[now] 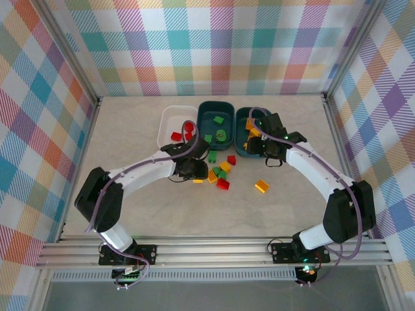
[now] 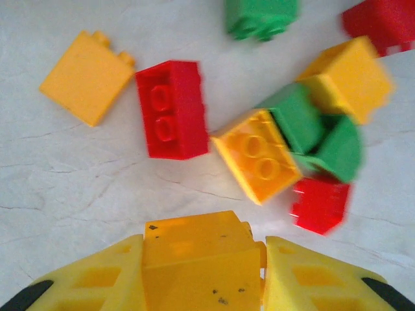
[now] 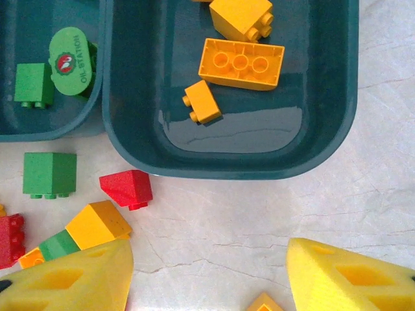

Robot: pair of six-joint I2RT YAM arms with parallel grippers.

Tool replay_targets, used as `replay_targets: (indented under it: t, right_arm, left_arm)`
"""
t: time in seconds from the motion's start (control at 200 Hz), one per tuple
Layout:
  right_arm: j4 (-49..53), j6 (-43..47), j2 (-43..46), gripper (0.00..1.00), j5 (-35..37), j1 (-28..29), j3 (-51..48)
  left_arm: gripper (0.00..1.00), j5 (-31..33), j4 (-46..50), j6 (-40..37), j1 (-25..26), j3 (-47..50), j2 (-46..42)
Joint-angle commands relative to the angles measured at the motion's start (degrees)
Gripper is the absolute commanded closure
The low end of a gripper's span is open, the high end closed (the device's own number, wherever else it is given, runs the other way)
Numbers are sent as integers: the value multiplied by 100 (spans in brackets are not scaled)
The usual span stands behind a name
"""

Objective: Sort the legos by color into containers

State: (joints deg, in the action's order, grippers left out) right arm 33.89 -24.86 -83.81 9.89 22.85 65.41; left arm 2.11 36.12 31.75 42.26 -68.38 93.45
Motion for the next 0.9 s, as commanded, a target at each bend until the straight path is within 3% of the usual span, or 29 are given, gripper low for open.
replay_targets:
  t: [0.0,0.18,0.43,0.69,0.895]
  right_arm:
    - [-72,-144,118,36,202,0,-71]
    - [-217,-576,566,36,717,-138,-436]
    - [-688,-1064,1228,36,606,-601,-1167]
    - [-1065,-1062,1262,35,373,-804,-1408]
    - [-1044,-788,1260,34,305,-868,-1250]
  left_arm:
    - [60,10,110,-158,62,-299,-296]
    - [61,-342,-100,-421,58,-1526,661]
    - [61,-1236,-498,-814,58,-4104,2759]
    - [61,-1358,431,-900,51,-7189,4836]
    - [55,-1274,345,-719,4,-7705,5369]
